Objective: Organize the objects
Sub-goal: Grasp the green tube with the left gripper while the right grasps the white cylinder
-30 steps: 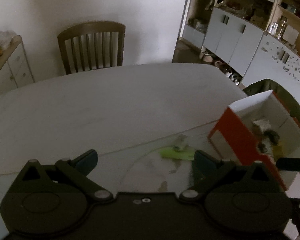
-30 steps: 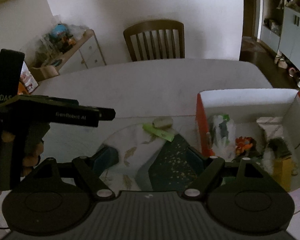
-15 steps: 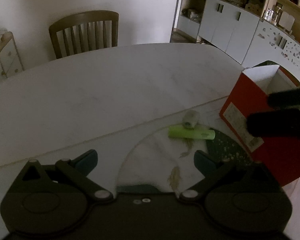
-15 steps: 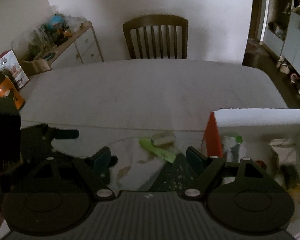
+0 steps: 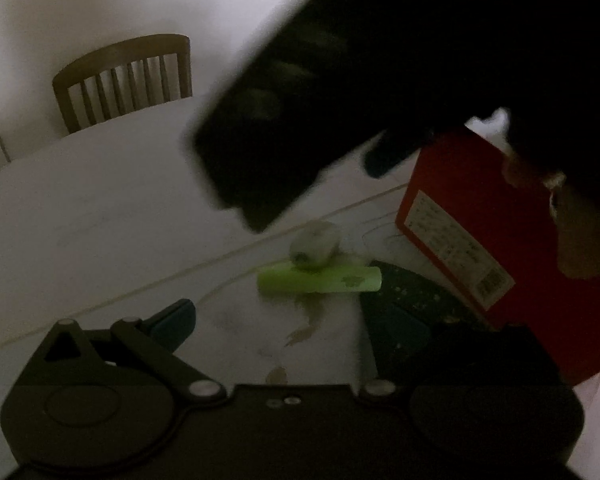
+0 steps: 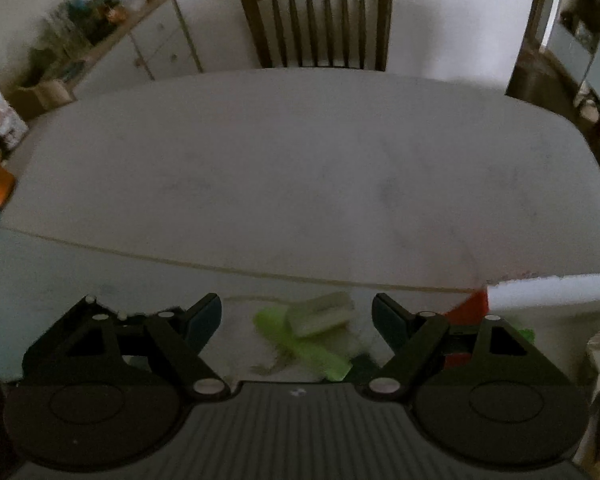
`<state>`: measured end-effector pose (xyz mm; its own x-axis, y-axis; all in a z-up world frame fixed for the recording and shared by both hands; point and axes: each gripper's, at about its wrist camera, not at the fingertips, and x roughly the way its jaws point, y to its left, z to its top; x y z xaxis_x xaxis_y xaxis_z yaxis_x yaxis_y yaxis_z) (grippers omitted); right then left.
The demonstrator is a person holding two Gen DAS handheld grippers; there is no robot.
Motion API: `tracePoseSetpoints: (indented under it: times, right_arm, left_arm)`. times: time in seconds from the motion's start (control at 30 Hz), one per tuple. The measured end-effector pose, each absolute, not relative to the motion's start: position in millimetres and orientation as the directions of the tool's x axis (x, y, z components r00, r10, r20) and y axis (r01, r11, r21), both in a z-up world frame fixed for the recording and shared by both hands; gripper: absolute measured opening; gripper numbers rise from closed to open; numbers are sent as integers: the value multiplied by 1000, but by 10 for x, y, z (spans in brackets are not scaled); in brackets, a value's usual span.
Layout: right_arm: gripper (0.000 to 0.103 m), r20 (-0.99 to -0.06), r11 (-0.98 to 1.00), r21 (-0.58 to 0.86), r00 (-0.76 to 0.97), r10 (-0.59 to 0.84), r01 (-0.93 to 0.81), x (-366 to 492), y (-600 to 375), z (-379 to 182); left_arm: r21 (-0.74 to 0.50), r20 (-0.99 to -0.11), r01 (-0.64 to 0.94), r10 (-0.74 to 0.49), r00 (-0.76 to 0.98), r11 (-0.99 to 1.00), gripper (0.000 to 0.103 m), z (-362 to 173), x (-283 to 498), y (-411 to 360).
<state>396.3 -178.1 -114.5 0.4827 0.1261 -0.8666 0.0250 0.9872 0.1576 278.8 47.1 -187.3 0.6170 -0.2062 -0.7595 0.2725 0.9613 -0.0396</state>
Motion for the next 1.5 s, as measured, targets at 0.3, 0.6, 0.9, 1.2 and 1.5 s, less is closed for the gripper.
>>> tracePoseSetpoints:
  times: [0.3,0.6,0.9,1.2,1.5]
  right_arm:
    - [82,-934,992,124,335,123,-17,4377,-1718,-1301]
    - [81,-955,989,147,263,141,3,4551,-1741,-1462]
    - [69,-963,984,171,217,159,40,4612,-1787,-1569]
    - [50,-959,984,170,238,151,59,4596,-1720,-1507]
    - [50,-946,977,196,280,164,90,4539,-1681,-1348]
  left_arm:
    - [-11,-749,296,-204,631,955,98,-1952,2901,346]
    - [-6,-752,302,-203,627,953,79,-2039,2937,337]
    - [-2,-743,281,-189,642,960,66,-2025,2901,392]
    - [4,-736,290,-193,649,957,43,-2001,2840,445]
    - [-13,-755,319,-218,619,948,15,-1946,2712,485]
